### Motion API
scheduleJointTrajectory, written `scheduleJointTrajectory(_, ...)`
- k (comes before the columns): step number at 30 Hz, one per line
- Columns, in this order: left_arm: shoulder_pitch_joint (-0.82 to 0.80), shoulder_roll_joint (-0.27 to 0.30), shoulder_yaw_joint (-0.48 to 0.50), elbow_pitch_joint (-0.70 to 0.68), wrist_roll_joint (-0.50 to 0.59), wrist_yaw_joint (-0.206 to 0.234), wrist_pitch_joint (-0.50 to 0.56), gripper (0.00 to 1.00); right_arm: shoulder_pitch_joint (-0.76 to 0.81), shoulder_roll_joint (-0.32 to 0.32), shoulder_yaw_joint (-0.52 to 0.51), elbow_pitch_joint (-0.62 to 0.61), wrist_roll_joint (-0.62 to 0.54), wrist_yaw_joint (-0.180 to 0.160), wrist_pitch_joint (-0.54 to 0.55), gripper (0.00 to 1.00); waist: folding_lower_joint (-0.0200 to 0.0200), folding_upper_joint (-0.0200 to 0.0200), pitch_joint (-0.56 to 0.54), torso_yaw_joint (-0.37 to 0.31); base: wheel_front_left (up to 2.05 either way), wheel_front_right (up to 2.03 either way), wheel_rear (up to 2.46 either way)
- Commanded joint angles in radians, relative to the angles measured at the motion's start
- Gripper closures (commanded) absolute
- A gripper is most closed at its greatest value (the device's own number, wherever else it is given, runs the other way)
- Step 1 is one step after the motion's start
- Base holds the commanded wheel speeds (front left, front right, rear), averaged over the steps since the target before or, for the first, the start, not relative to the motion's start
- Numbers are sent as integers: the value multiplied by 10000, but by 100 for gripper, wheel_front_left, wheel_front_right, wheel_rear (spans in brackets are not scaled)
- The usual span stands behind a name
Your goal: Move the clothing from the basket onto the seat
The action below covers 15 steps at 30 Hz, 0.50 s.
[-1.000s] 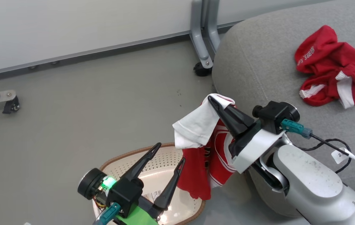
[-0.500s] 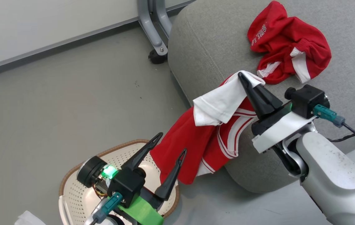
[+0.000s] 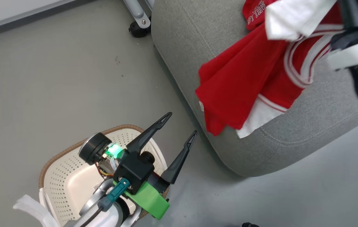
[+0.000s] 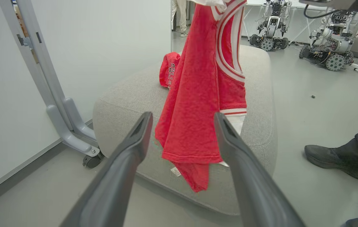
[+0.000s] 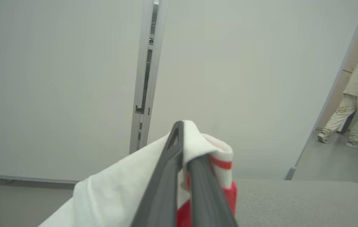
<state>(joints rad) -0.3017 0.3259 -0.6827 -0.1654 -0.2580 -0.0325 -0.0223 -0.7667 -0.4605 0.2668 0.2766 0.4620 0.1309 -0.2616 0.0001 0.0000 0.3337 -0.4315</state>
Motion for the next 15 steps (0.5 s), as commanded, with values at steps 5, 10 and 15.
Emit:
scheduleJointTrajectory(5, -621, -5, -105, -80, 238, -147, 5, 0, -1726, -1152, -1177, 620, 123, -3, 124, 100, -1, 0, 868, 664, 0, 0, 0)
scheduleJointTrajectory(10, -985, -57, -158, -150, 383, -189, 25, 0, -3085, -2233, -1834, 1215, 169, -3, 338, 100, -1, 0, 1552, 1208, 0, 0, 0)
scheduleJointTrajectory(15, -1388, -101, -175, -255, 570, -221, -55, 0, -3963, -2928, -1725, 1998, 136, -1, 420, 100, -1, 0, 2348, 1681, 0, 0, 0)
